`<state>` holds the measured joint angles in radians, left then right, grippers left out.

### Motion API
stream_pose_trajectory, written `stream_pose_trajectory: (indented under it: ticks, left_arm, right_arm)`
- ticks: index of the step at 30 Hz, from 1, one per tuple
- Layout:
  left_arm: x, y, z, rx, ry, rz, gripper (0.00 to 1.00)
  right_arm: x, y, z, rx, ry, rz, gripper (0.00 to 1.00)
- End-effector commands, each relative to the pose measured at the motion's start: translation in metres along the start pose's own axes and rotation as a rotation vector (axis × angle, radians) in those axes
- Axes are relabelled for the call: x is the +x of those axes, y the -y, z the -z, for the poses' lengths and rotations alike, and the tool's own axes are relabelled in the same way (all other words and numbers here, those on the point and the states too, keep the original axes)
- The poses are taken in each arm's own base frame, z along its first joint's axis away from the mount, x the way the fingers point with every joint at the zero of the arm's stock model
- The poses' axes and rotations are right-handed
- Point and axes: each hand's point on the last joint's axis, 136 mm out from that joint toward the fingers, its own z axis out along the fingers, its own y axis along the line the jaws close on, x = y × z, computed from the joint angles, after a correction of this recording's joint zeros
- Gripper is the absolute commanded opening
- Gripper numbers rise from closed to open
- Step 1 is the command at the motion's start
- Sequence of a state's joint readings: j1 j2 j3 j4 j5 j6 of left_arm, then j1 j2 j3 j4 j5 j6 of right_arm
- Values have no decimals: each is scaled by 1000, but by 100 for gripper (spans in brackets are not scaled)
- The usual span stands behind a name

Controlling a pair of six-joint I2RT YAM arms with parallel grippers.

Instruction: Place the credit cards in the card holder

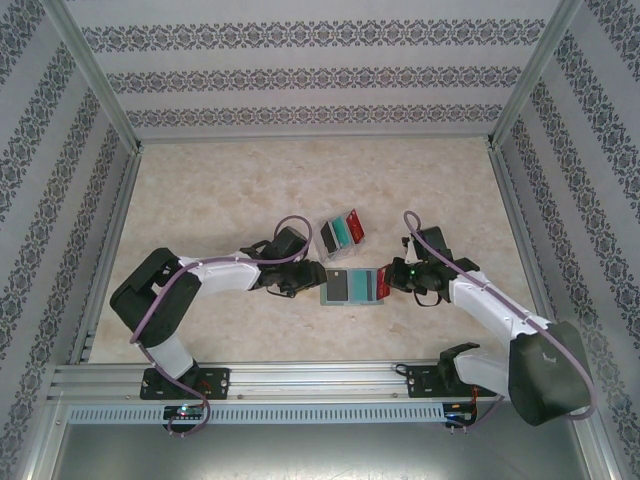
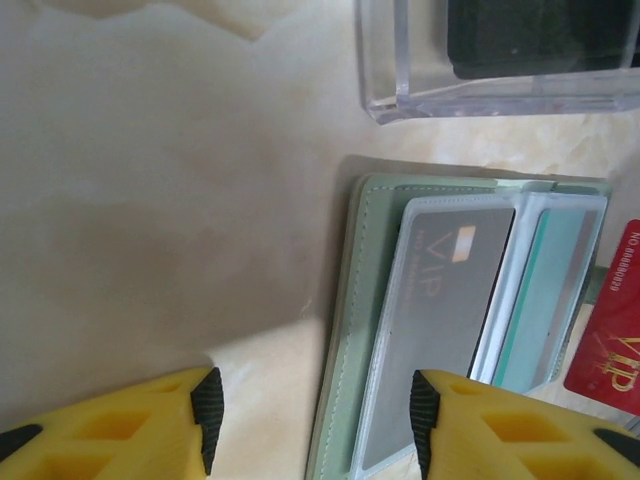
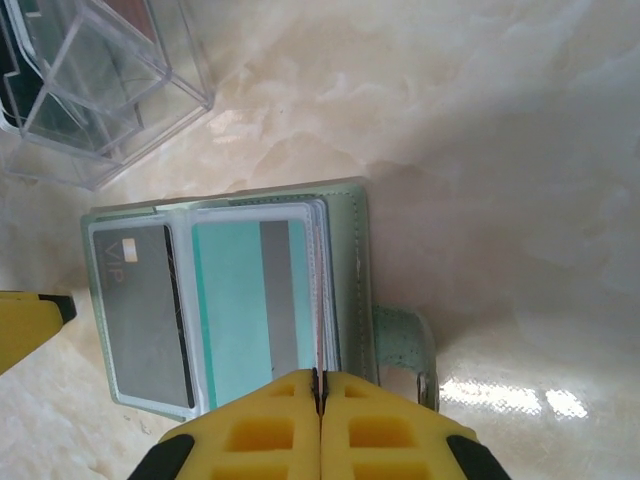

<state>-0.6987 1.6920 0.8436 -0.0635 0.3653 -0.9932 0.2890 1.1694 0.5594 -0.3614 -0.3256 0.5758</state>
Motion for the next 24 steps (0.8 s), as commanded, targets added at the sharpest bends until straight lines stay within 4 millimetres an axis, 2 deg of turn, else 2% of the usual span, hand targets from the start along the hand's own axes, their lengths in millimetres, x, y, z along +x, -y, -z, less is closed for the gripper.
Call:
stream_pose_trajectory:
  ticks: [1,4,8,15,21,24]
  left_arm:
    - [2,10,-7,25,-21,-42,53]
    - [4,10,-11,27,-35,-42,52]
    - [9,8,-18,25,-57,-41,50]
    - [12,7,-26,26,-77,-31,46]
    - [12,6,-25,13,-72,-30,44]
    - [12,5,-25,10,-73,-31,43]
  right_arm:
    - [3,0,-8,-3,-13,26,5]
    - [5,3,-13,6,-25,24,6]
    - [4,-5,-15,-33,-33,21,6]
    - [4,-9,-21,-57,-55,16,6]
    - [-7,-6,-3,-7,23,56,6]
    - [-8,-6,-1,-6,35,75,6]
